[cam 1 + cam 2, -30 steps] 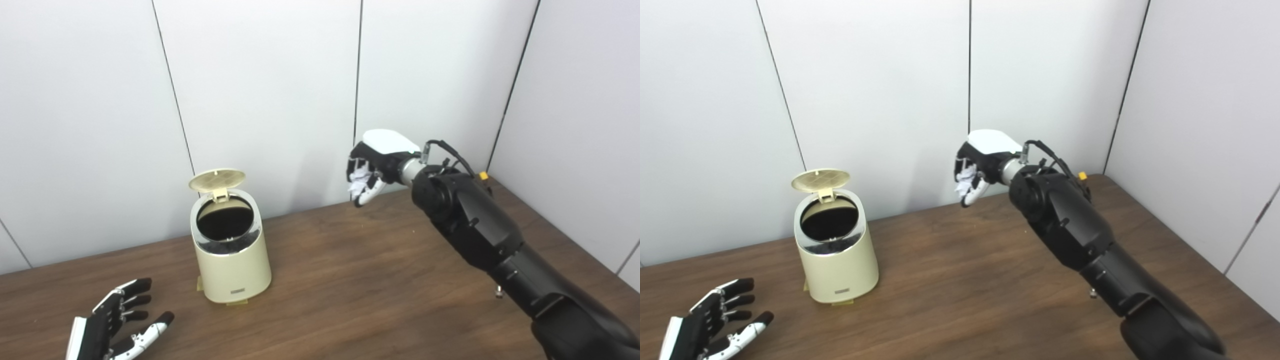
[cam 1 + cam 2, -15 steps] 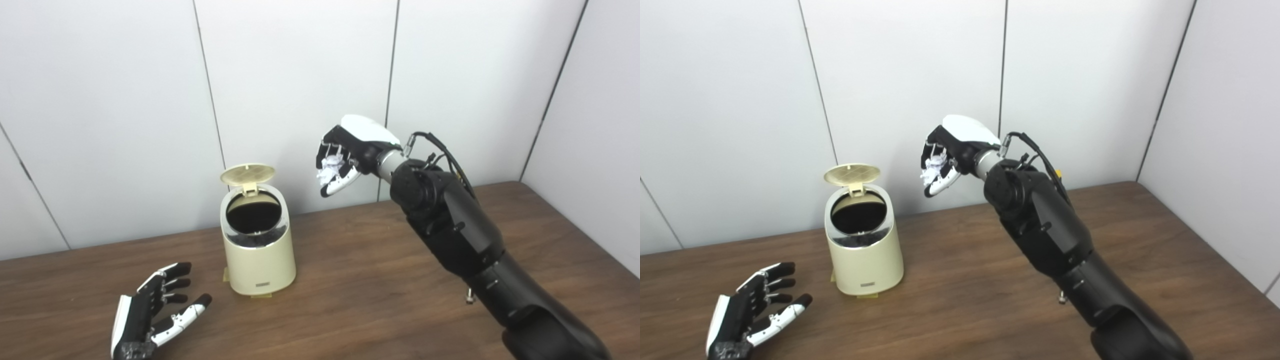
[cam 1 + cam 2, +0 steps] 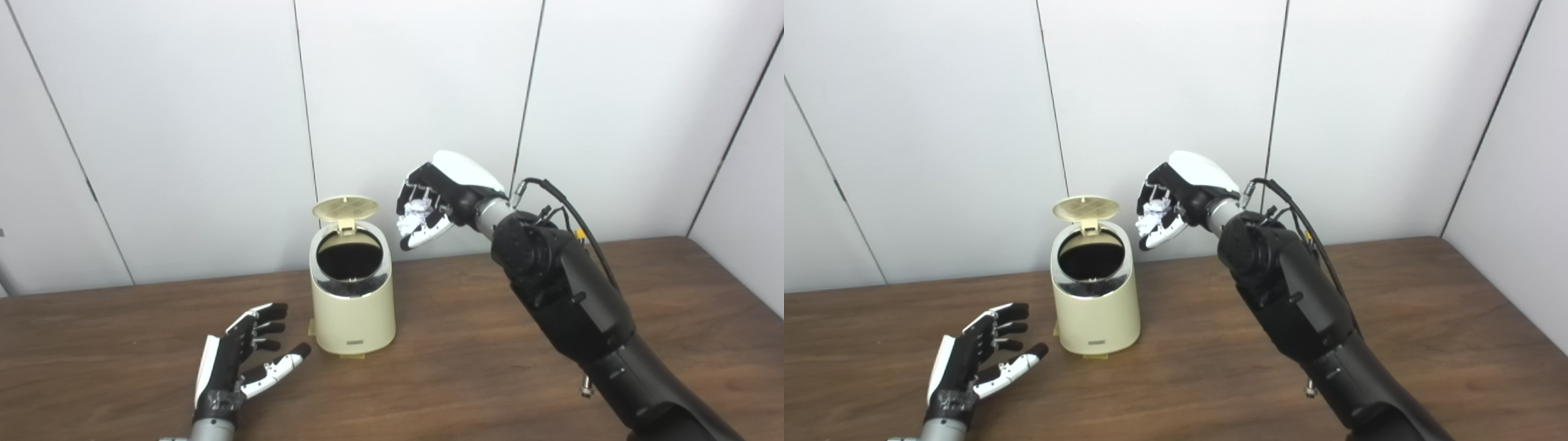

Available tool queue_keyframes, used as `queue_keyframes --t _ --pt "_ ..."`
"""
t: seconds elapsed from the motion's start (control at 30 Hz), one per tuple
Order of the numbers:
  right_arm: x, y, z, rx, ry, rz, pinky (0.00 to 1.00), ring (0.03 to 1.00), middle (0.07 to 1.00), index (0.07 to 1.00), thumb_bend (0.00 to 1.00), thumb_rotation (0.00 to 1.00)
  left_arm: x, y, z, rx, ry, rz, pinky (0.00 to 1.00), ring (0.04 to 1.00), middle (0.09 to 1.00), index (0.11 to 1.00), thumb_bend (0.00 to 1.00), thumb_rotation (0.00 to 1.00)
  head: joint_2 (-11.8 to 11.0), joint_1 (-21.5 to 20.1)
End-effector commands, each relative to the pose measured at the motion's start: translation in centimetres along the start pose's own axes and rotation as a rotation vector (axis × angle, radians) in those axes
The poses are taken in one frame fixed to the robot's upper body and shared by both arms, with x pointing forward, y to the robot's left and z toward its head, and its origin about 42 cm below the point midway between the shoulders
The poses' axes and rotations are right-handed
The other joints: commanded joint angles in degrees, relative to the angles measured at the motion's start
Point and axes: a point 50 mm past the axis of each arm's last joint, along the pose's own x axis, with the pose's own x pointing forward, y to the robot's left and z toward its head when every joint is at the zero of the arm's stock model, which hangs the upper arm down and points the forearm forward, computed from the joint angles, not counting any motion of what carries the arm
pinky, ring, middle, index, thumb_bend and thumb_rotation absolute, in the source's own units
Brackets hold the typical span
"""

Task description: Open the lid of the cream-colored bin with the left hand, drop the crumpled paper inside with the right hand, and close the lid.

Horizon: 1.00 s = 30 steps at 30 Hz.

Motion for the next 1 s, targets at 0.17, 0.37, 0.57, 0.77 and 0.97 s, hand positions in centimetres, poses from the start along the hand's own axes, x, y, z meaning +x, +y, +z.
queue_keyframes --t 0.17,0.37,0.57,0.77,0.97 --pt "1.1 -1.5 2.6 0.013 -0.118 -0.056 0.35 0.419 0.504 0.487 0.52 0.0 -0.4 -1.3 0.1 -0.023 0.015 0.006 0.64 0.73 0.774 0.766 0.71 0.16 0.4 0.9" --pt "1.1 -0.9 3.1 0.027 -0.124 -0.036 0.35 0.419 0.503 0.487 0.52 0.0 -0.3 -1.6 0.3 -0.023 0.017 0.007 0.63 0.729 0.768 0.767 0.72 0.17 0.5 1.5" --pt "1.1 -0.3 3.6 0.028 -0.13 -0.023 0.33 0.418 0.496 0.491 0.5 0.0 -0.1 -1.8 0.4 -0.029 0.015 0.006 0.64 0.736 0.774 0.767 0.72 0.18 0.7 2.1" --pt "1.2 0.5 4.2 0.024 -0.164 -0.02 0.32 0.417 0.5 0.496 0.5 0.0 -0.1 -2.0 0.6 -0.023 0.014 0.007 0.63 0.728 0.769 0.762 0.72 0.17 0.9 2.7" --pt "1.5 1.4 4.9 0.031 -0.197 -0.026 0.33 0.409 0.499 0.493 0.5 0.0 -0.2 -2.2 0.7 -0.022 0.01 0.008 0.62 0.729 0.77 0.761 0.72 0.17 1.0 3.5"
